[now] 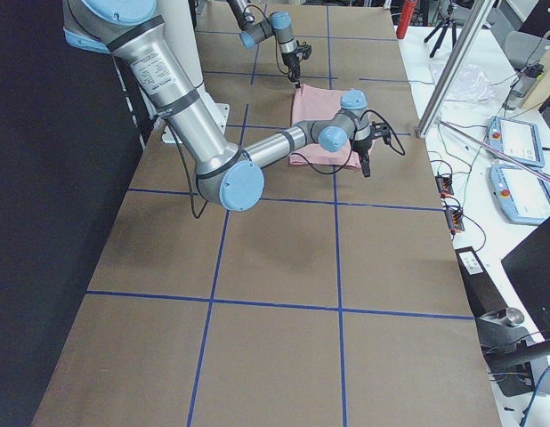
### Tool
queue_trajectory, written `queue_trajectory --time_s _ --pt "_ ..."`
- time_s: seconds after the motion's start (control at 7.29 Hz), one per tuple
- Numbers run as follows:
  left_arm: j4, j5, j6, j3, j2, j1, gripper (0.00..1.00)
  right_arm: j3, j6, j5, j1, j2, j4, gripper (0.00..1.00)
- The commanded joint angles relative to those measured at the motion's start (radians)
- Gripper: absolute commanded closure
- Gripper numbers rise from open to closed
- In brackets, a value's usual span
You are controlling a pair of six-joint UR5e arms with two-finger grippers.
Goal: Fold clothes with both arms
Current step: 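Grasp the side edge with the left gripper and drag the shirt, rotating it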
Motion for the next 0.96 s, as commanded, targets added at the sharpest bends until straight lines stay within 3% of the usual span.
queue_trajectory --time_s 0.0,0.41,0.55,0.69,0.82 --pt "0.005 -0.001 0.205 0.16 -0.097 -0.177 1.0 -0.001 0.007 0.0 -0.001 0.001 -0.001 0.0" --pt "-0.044 0.008 0.345 0.592 -0.401 -0.343 1.0 -0.004 0.019 0.0 -0.002 0.001 -0.001 0.0" --pt "-0.091 0.052 0.362 0.727 -0.48 -0.361 1.0 -0.002 0.025 0.0 -0.002 0.006 0.001 0.0" --pt "-0.129 0.11 0.382 0.809 -0.501 -0.364 1.0 -0.002 0.036 0.0 -0.002 0.008 0.001 0.0" --pt "-0.136 0.111 0.425 0.804 -0.481 -0.372 1.0 -0.001 0.044 -0.003 -0.006 0.012 0.002 0.0"
